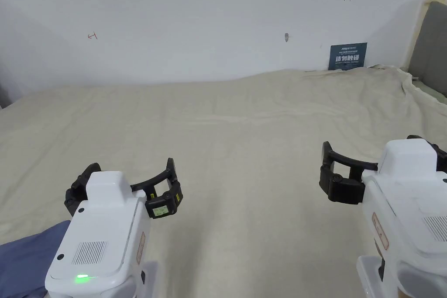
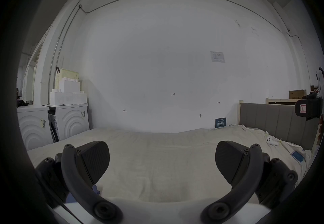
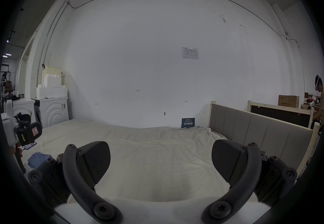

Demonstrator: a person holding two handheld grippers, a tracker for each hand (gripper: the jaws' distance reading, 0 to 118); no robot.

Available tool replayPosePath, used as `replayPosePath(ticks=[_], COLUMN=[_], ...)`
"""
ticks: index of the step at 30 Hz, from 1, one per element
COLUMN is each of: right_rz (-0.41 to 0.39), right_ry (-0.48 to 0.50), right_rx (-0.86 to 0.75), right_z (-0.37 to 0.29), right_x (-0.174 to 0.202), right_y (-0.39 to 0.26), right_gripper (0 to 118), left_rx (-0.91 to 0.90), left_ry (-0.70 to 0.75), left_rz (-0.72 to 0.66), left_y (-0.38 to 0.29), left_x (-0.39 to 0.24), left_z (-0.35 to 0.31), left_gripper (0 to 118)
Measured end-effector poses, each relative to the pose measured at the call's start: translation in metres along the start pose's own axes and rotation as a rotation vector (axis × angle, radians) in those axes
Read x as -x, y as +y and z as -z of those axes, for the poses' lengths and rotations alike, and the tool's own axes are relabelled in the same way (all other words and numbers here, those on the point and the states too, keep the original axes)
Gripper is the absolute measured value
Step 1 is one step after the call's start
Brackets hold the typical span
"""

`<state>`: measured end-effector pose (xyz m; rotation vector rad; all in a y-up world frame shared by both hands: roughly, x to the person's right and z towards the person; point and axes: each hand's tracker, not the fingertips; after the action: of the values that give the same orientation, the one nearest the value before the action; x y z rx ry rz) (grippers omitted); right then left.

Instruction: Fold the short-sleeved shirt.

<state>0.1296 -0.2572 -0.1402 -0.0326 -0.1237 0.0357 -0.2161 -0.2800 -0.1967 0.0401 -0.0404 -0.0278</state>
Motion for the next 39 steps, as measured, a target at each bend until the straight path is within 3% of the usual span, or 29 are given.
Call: replayPosePath(ticks=[12,17,23,29,34,39], right_rz=[0.012,0.058,0.080,0.184,0.239,0.166], right_ry=[-0.015,-0.097,-0.138,-0.152,-0.153,-0.170], right_rx=[-0.001,0.057,0.343,0.597,0.582,0.522], right_z=[-0.004,-0.002,0.009,0.028,0.028,0.017], right_x=[0.002,0.007,0.010,0.004,0.002,0.016], right_y=[0.004,0.012,0.027,0.028,0.023,0.031], right_gripper=[115,115,115,115,115,115], left_rx=[0.005,0.005,0.000,-0.001,-0.003,-0.007], left_ry=[-0.004,-0.008,-0.012,-0.010,-0.012,-0.012], left_rz=[0.003,0.001,-0.004,-0.008,-0.007,-0.007], left_y=[-0.001,0.001,0.002,0.004,0.005,0.005], left_x=[0.000,0.001,0.002,0.003,0.004,0.004], left_z=[0.000,-0.001,-0.003,-0.003,-0.004,-0.004], left_gripper=[118,118,118,118,118,118])
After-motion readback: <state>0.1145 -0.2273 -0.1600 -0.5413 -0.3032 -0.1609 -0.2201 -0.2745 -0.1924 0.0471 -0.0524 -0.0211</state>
